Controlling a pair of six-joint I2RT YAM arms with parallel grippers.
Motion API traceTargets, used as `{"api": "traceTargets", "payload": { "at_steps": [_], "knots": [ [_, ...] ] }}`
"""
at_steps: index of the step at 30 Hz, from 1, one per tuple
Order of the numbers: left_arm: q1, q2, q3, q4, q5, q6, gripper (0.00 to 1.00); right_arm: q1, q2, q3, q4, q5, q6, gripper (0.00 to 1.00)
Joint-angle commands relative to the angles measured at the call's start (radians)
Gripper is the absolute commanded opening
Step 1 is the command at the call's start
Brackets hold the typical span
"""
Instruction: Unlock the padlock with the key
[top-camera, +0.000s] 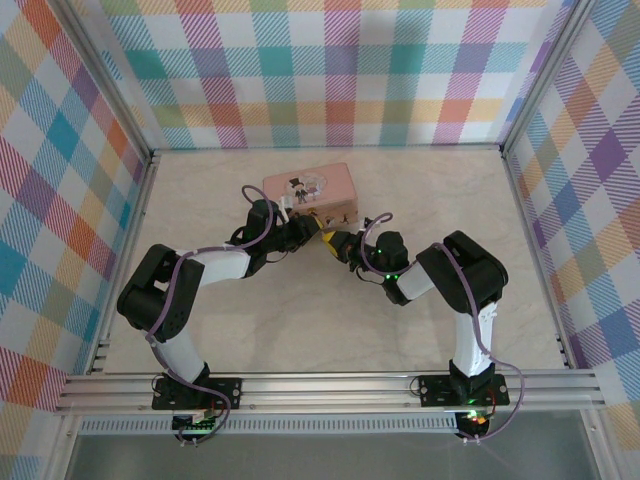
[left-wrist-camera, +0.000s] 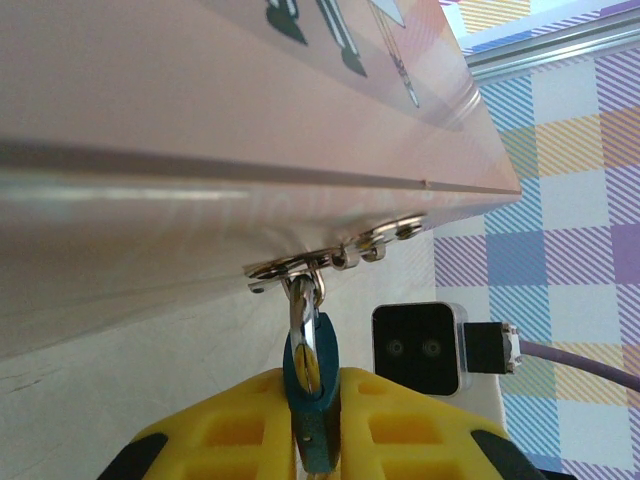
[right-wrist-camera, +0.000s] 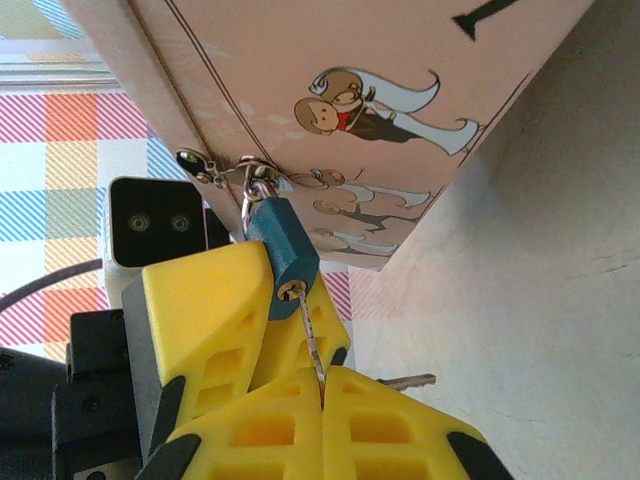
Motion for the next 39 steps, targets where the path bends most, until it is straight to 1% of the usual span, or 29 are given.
{"api": "traceTargets", "payload": {
  "at_steps": [1,18,30,34,36,39],
  "knots": [
    [-0.011,-0.032,0.022,0.091,0.017,-0.023,0.14,0.009,-0.002,0.019,0.078,-0.008,-0.007,0.0],
    [-0.011,-0.039,0.01,0.102,0.025,-0.025,0.14,0.008,-0.037,0.024,0.025,0.027,-0.051,0.0],
    [-0.011,-0.039,0.003,0.112,0.028,-0.029,0.14,0.008,-0.037,0.036,0.049,0.033,-0.053,0.0],
    [-0.011,-0.039,0.002,0.118,0.032,-0.031,0.14,0.008,-0.046,0.038,0.008,0.036,-0.054,0.0],
    [-0.013,-0.039,0.0,0.122,0.038,-0.029,0.14,0.007,-0.04,0.041,0.014,0.04,-0.034,0.0],
    [-0.014,-0.037,-0.005,0.13,0.043,-0.032,0.12,0.006,-0.001,0.059,0.077,0.034,0.054,0.0]
  ]
}}
